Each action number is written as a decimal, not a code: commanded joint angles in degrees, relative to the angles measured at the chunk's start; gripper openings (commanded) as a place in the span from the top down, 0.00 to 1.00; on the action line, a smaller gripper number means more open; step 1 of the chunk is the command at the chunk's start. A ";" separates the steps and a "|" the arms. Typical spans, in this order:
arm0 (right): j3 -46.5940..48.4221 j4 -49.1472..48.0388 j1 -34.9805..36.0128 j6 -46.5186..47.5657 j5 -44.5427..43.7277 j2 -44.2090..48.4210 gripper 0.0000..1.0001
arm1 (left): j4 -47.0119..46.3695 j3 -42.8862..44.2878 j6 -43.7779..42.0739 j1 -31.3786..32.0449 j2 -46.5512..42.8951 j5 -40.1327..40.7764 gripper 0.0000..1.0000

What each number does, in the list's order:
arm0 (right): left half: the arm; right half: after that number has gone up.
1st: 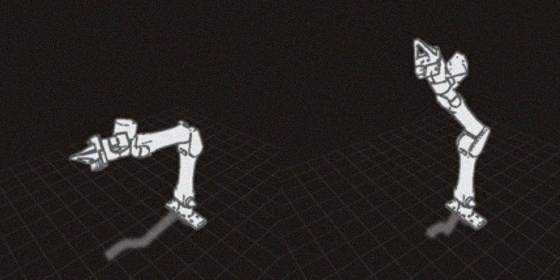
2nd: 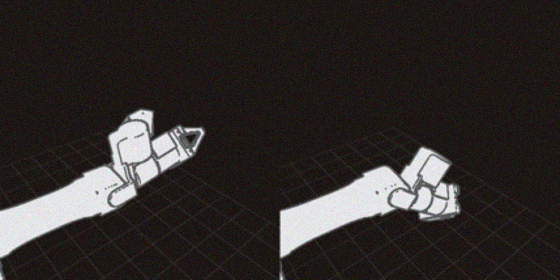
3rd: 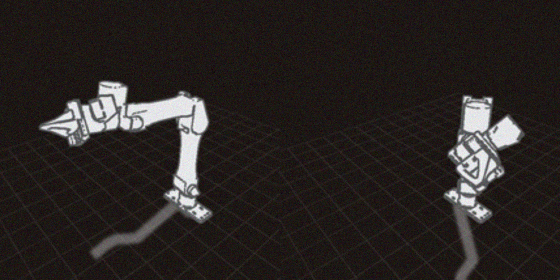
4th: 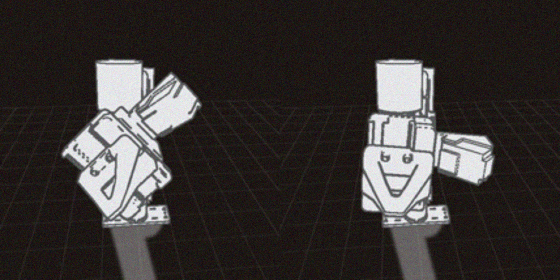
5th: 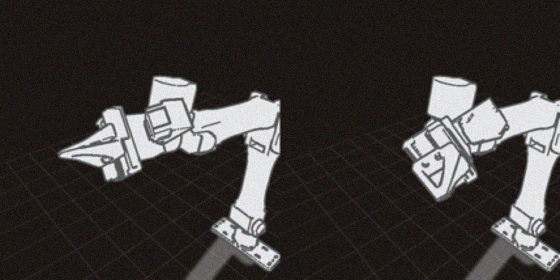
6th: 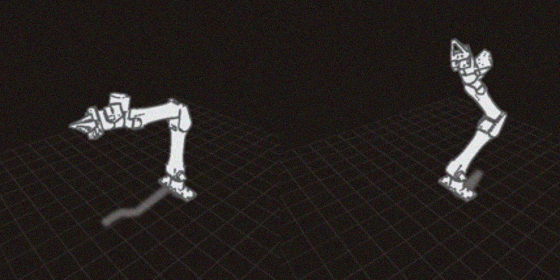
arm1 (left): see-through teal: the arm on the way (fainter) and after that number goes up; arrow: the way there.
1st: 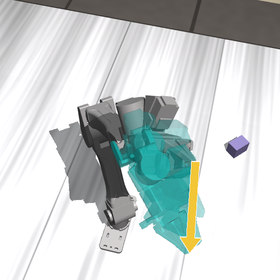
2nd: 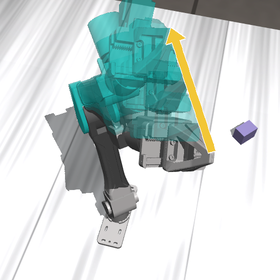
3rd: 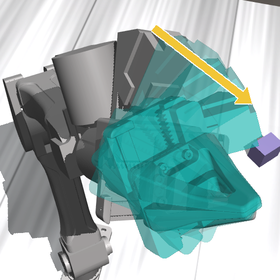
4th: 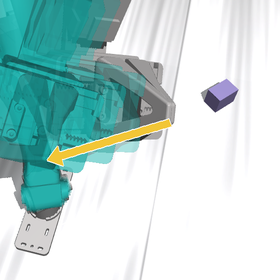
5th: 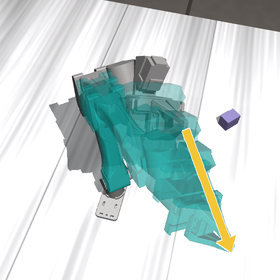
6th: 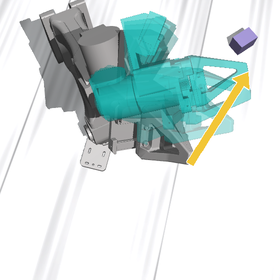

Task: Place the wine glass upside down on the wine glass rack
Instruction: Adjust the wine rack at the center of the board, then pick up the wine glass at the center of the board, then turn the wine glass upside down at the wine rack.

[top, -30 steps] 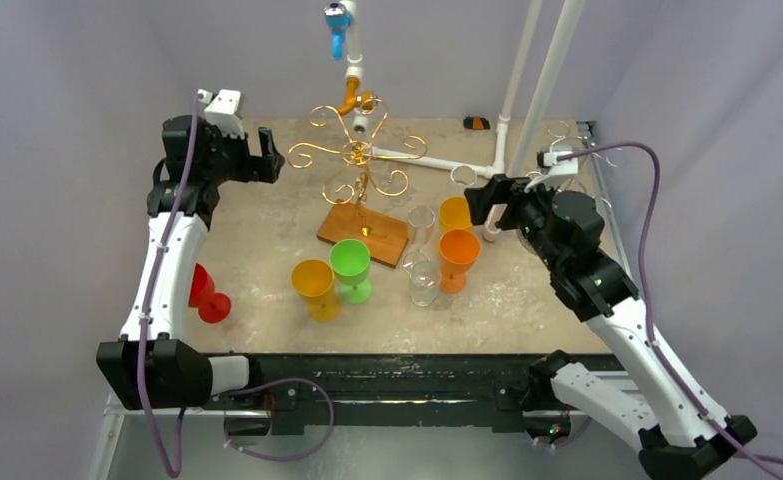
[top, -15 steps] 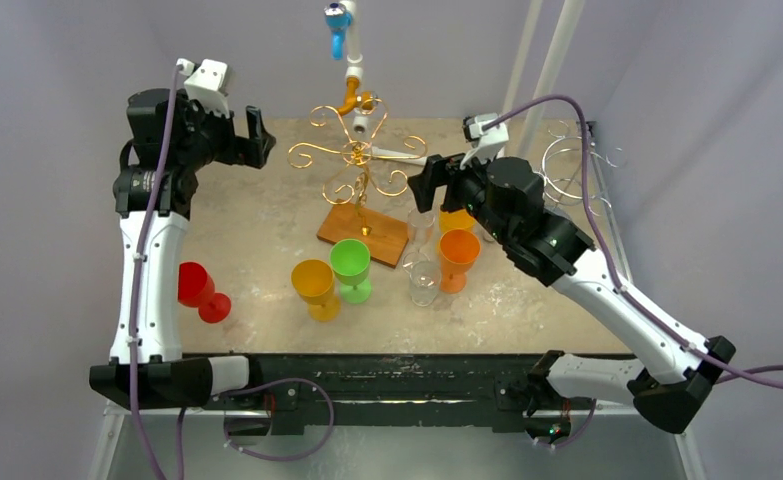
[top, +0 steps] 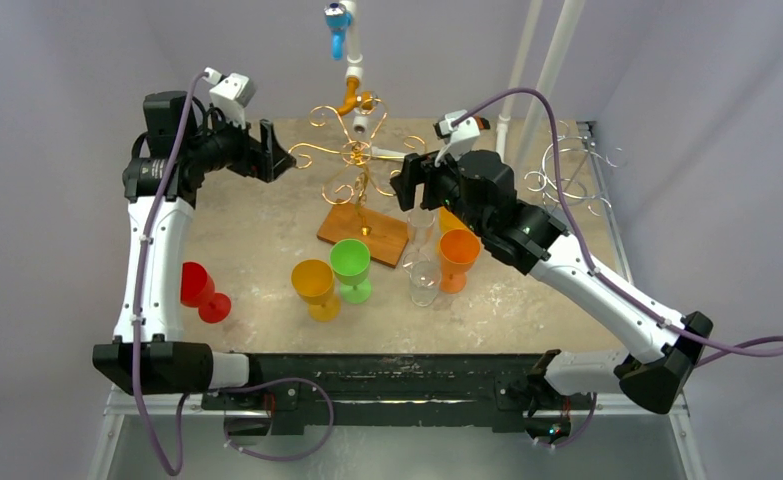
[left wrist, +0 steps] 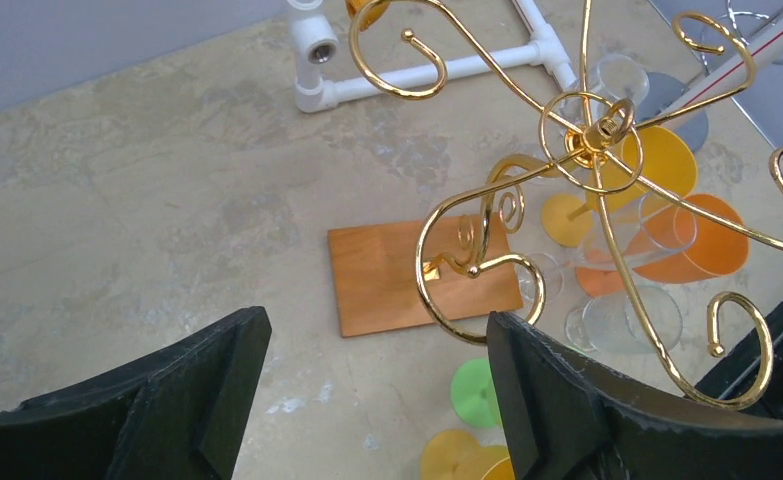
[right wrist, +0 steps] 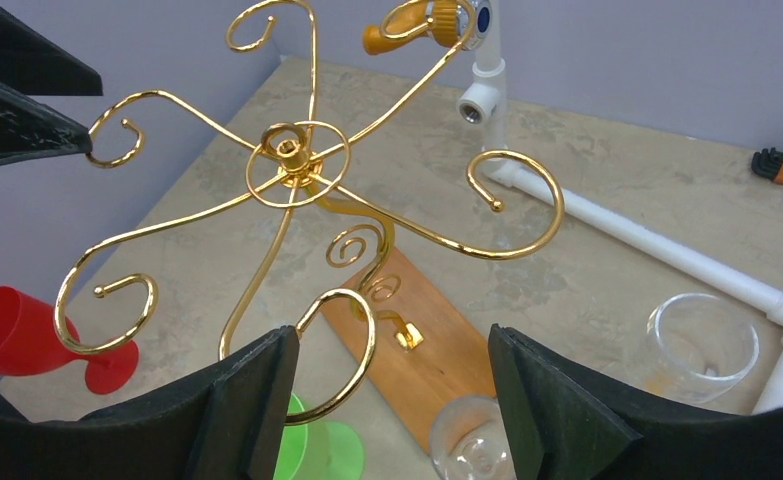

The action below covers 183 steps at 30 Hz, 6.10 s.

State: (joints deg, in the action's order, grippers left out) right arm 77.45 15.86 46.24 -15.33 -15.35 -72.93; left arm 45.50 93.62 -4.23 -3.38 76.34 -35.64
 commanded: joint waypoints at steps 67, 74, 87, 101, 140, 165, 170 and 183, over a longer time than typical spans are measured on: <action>1.43 10.14 0.21 0.99 -4.15 6.52 0.13 | 0.82 7.48 7.87 -0.14 -2.52 7.20 0.00; -8.17 14.17 2.83 -4.08 0.36 7.14 0.23 | 4.71 9.13 5.55 -0.16 -1.71 5.44 0.00; 2.21 17.59 3.16 -1.97 -4.72 -1.86 0.33 | 5.27 7.04 4.49 -0.14 -3.34 3.49 0.00; -2.84 16.21 -5.03 0.13 -2.20 -1.44 0.53 | 5.02 7.00 2.76 -0.14 -3.30 2.24 0.00; 8.15 18.00 -6.86 1.27 0.23 1.41 1.00 | 6.12 11.35 5.89 -0.17 -2.51 -7.30 0.00; 42.65 35.06 -6.86 2.60 1.32 3.67 1.00 | -2.79 8.18 13.29 18.96 2.47 -10.47 0.00; 43.17 30.23 -6.86 1.53 3.93 3.06 1.00 | 2.00 15.93 11.55 23.79 9.39 -9.60 0.00; 37.19 18.53 -6.84 -2.70 9.04 3.68 1.00 | -4.57 16.26 13.76 25.61 13.27 -10.75 0.04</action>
State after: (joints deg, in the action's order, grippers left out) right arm 114.83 41.23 39.55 -16.34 -8.10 -69.30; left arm 44.58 108.55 6.02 22.04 91.29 -46.65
